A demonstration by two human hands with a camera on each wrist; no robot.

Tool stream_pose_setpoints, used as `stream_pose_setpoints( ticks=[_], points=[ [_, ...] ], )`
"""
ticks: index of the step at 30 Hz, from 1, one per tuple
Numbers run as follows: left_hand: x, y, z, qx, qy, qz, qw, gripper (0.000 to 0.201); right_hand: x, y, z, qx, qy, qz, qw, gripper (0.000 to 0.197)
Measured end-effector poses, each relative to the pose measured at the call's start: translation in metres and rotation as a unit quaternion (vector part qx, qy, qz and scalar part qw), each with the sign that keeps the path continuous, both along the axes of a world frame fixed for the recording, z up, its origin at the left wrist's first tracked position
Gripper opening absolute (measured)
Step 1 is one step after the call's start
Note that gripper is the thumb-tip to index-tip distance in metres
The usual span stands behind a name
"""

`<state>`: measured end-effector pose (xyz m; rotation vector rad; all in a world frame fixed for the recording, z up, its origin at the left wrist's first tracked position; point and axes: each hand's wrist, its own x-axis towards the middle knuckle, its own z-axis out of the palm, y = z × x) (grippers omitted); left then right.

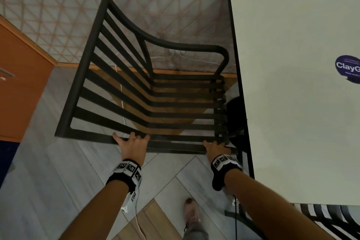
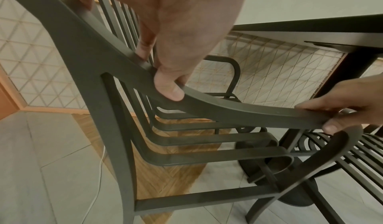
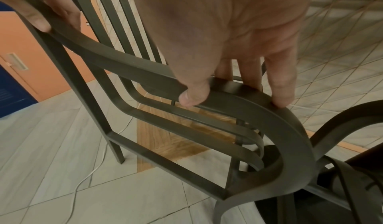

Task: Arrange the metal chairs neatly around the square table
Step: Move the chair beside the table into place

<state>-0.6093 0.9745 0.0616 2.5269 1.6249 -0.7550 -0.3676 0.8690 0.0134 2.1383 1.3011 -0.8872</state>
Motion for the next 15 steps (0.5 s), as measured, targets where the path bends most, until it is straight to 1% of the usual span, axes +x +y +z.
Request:
stream_pose_setpoints(
  ticks=[2, 4, 6, 8, 11, 13, 15],
  points=[
    [0.002, -0.003, 0.002, 0.007, 0.001, -0.003, 1.000, 0.047, -0.001, -0.002, 0.004, -0.001, -0.005, 0.012, 1.000, 0.048],
    [0.006, -0.005, 0.006, 0.015, 0.006, -0.008, 1.000, 0.054, -0.003, 0.000, 0.014, -0.003, -0.004, 0.021, 1.000, 0.048],
    [0.012, -0.011, 0.012, 0.019, 0.011, -0.011, 1.000, 0.059, -0.005, 0.004, 0.025, 0.012, 0.002, 0.031, 0.999, 0.053],
    [0.018, -0.018, 0.018, 0.018, 0.006, -0.012, 1.000, 0.059, -0.009, 0.006, 0.045, 0.060, 0.033, 0.029, 0.997, 0.055],
    [0.026, -0.029, 0.030, 0.026, -0.016, -0.027, 0.999, 0.058, -0.016, 0.004, 0.087, 0.154, 0.105, -0.001, 0.982, 0.047],
    [0.036, -0.037, 0.041, 0.031, -0.031, -0.041, 0.998, 0.064, -0.014, -0.005, 0.118, 0.201, 0.136, -0.005, 0.970, 0.042],
    [0.052, -0.047, 0.057, 0.040, -0.053, -0.053, 0.996, 0.074, -0.004, -0.022, 0.148, 0.253, 0.148, 0.000, 0.956, 0.036]
  ],
)
